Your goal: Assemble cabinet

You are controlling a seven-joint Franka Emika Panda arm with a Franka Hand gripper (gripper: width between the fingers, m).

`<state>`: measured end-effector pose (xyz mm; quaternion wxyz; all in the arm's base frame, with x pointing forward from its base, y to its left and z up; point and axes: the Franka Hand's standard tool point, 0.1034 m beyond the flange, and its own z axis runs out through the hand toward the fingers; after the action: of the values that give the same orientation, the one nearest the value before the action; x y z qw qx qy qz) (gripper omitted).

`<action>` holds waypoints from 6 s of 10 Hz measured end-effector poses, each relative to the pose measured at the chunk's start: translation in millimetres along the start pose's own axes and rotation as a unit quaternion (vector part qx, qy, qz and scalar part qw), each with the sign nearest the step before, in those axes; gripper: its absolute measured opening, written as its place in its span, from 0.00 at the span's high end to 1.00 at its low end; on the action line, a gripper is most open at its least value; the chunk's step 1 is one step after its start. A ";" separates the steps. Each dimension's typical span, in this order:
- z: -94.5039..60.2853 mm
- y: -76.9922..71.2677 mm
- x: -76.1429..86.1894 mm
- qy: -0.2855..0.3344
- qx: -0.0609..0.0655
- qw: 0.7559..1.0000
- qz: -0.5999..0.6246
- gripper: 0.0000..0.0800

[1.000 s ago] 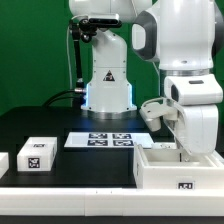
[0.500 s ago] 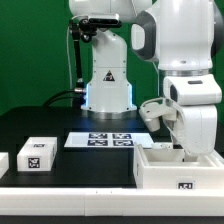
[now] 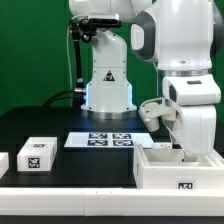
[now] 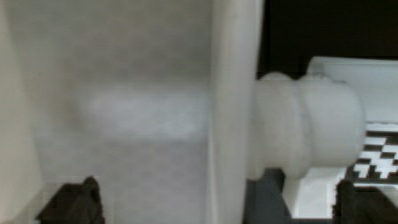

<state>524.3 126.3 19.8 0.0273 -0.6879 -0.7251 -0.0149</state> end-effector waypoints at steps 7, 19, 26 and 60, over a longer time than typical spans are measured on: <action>-46.3 -36.6 22.6 -0.007 -0.021 1.000 0.004 0.19; -18.5 -75.4 51.3 0.018 -0.014 0.997 0.068 0.19; -17.5 -75.5 47.0 0.017 -0.013 0.997 0.074 0.19; -45.1 -74.4 9.9 -0.006 -0.012 0.998 0.058 0.92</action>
Offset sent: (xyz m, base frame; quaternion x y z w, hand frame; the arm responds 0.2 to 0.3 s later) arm -0.0143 -0.0012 0.0467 -0.0062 -0.0191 -0.0033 0.9998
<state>450.4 129.5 66.7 0.0158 -0.7289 -0.6842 -0.0175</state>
